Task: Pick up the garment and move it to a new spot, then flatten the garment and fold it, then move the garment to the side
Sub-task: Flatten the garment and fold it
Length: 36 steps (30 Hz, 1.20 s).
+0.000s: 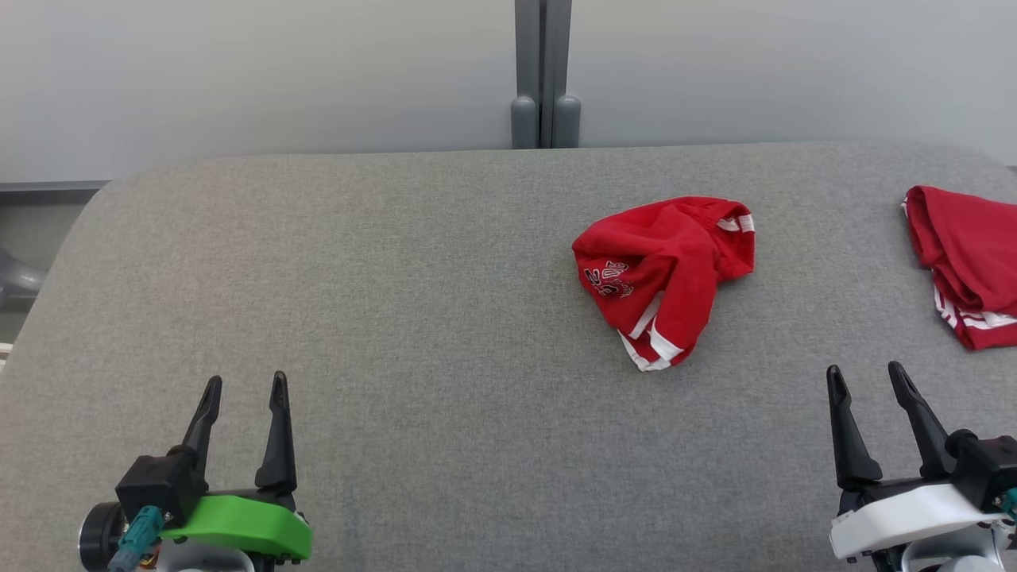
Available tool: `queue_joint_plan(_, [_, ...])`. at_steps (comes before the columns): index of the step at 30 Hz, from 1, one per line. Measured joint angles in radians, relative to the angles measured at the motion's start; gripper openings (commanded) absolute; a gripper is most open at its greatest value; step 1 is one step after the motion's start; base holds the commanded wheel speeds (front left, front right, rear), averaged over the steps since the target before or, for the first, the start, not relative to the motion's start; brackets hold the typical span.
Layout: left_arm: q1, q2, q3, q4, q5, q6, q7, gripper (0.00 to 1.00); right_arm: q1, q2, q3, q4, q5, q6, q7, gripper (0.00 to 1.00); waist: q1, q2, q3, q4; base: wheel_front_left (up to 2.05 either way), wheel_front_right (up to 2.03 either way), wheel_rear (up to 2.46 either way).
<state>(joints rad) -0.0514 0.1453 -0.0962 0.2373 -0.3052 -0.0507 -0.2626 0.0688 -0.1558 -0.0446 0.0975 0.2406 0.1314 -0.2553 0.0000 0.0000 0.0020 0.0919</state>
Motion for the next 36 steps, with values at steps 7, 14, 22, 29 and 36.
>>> queue_joint_plan(7, [0.000, -0.007, 0.008, 0.006, 0.009, -0.004, 0.000, 1.00, 0.000, 0.000, 0.000, 0.001, 0.001, 0.000, 0.000, 1.00, 0.0000, 0.0000, 0.002, 0.002, 0.00, 0.00, 0.00])
queue_joint_plan(14, [0.000, -0.013, 0.016, 0.009, 0.017, -0.011, 0.000, 1.00, 0.000, -0.001, 0.000, 0.003, 0.001, 0.000, 0.004, 1.00, 0.0000, 0.0000, 0.003, 0.001, 0.00, 0.00, 0.00])
queue_joint_plan(22, [0.000, -0.020, 0.024, 0.010, 0.026, -0.017, 0.000, 1.00, 0.000, -0.002, -0.001, 0.006, 0.001, 0.000, 0.004, 1.00, 0.0000, 0.0000, 0.002, 0.001, 0.00, 0.00, 0.00])
queue_joint_plan(29, [0.000, -0.026, 0.029, 0.011, 0.035, -0.022, 0.000, 1.00, 0.002, -0.003, -0.005, 0.009, 0.001, 0.000, 0.004, 1.00, 0.0001, 0.0000, -0.001, 0.003, 0.00, 0.00, 0.00])
queue_joint_plan(36, [0.000, -0.032, 0.030, 0.012, 0.043, -0.026, 0.000, 1.00, -0.007, -0.007, 0.000, 0.023, 0.001, 0.000, 0.007, 1.00, 0.0000, 0.0000, -0.001, 0.008, 0.00, 0.00, 0.00])
